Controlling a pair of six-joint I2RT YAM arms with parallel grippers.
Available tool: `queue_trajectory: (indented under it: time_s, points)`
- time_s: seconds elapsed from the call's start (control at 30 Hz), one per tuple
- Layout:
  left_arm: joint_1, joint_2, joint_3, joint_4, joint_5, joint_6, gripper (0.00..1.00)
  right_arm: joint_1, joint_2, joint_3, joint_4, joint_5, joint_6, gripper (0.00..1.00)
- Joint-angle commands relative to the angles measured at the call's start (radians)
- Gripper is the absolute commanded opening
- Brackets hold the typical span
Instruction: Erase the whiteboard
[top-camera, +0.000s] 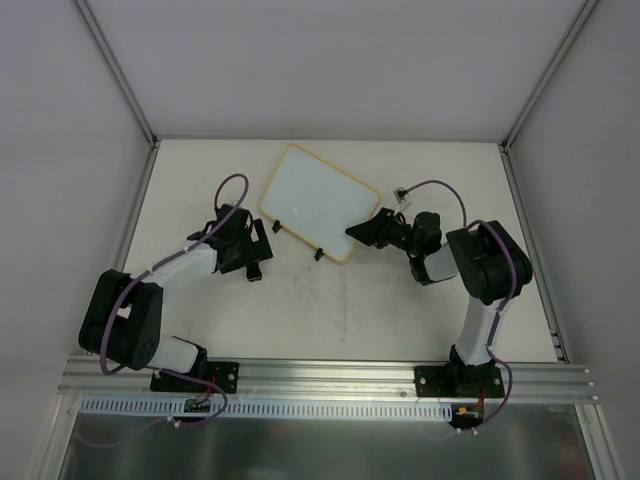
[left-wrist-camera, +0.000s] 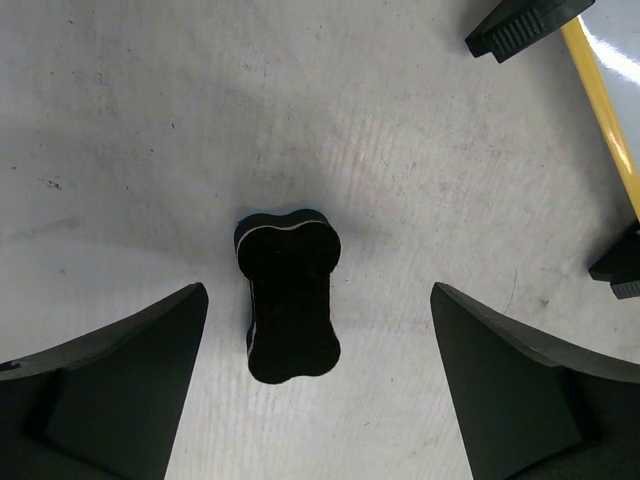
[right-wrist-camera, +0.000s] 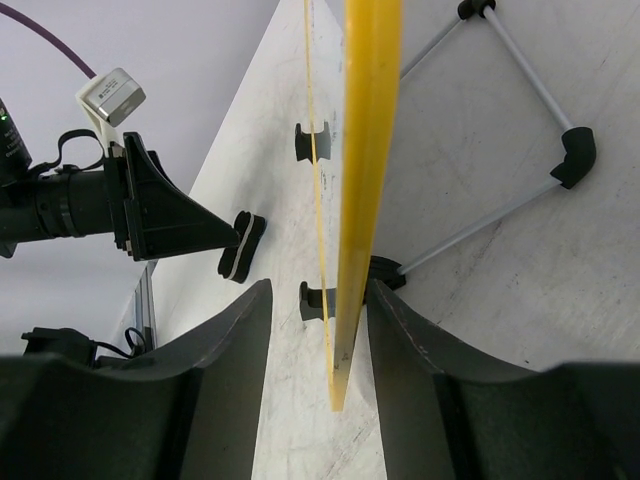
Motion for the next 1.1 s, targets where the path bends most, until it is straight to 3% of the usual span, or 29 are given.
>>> queue_trajectory:
  time_s: [0.0, 0.13, 0.7, 0.87, 0.97, 1.07]
  points:
    - [0.011, -0.06, -0.018, -0.016, -0.004, -0.008, 0.96, 0.003, -0.048, -0.015, 0.222, 0.016, -0.045, 0.46]
    - [0.011, -0.112, -0.03, -0.014, -0.019, -0.009, 0.99, -0.01, -0.067, -0.031, 0.222, 0.027, -0.056, 0.48]
    - [0.011, -0.435, -0.097, -0.048, -0.062, 0.015, 0.99, -0.093, -0.278, -0.237, 0.222, 0.131, -0.096, 0.77]
    - [0.011, -0.567, -0.14, -0.056, -0.087, 0.064, 0.99, -0.122, -0.493, -0.333, 0.215, 0.18, -0.021, 0.91]
    - [0.011, -0.65, -0.173, -0.057, -0.084, 0.093, 0.99, -0.155, -0.615, -0.391, 0.184, 0.179, 0.001, 0.92]
    - [0.011, -0.712, -0.208, -0.062, -0.096, 0.106, 0.99, -0.168, -0.764, -0.451, 0.051, 0.176, -0.034, 0.92]
